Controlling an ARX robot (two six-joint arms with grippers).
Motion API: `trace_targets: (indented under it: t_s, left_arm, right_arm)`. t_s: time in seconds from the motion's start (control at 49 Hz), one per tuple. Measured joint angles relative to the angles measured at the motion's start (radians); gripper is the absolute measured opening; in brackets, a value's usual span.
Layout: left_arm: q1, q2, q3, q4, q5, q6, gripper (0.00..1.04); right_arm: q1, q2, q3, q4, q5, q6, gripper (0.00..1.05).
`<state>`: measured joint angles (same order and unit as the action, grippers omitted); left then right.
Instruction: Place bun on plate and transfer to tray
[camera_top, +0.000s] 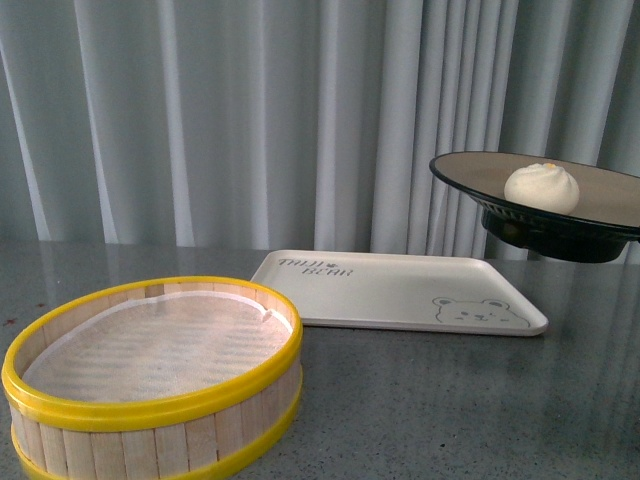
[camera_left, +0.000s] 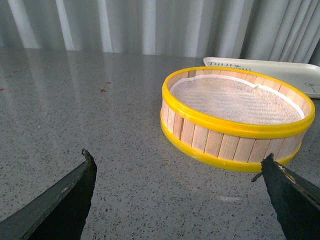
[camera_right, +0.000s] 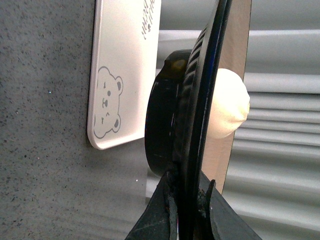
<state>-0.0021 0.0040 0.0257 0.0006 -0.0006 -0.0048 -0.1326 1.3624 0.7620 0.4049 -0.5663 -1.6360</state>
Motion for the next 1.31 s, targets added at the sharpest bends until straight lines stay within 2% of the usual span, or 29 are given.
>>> trace_targets:
  t_s: [0.163, 0.388, 0.878, 1.306]
  left_arm:
    - [0.0, 0.0, 0.0, 0.0, 0.0, 0.0, 0.98]
    - [0.0, 0.0, 0.0, 0.0, 0.0, 0.0, 0.98]
    - [0.0, 0.0, 0.0, 0.0, 0.0, 0.0, 0.98]
    - [0.0, 0.0, 0.0, 0.0, 0.0, 0.0, 0.98]
  right_arm:
    - [-0.032, 0.148, 0.131, -0.071, -0.036, -0.039, 0.03]
    - [-0.031, 0.349, 0.338, -0.119, -0.034, -0.084, 0.03]
    - [0.022, 0.528, 0.497, -0.209, -0.028, -0.171, 0.03]
    - [0.057, 0.689, 0.669, -0.245, -0.01, -0.169, 0.03]
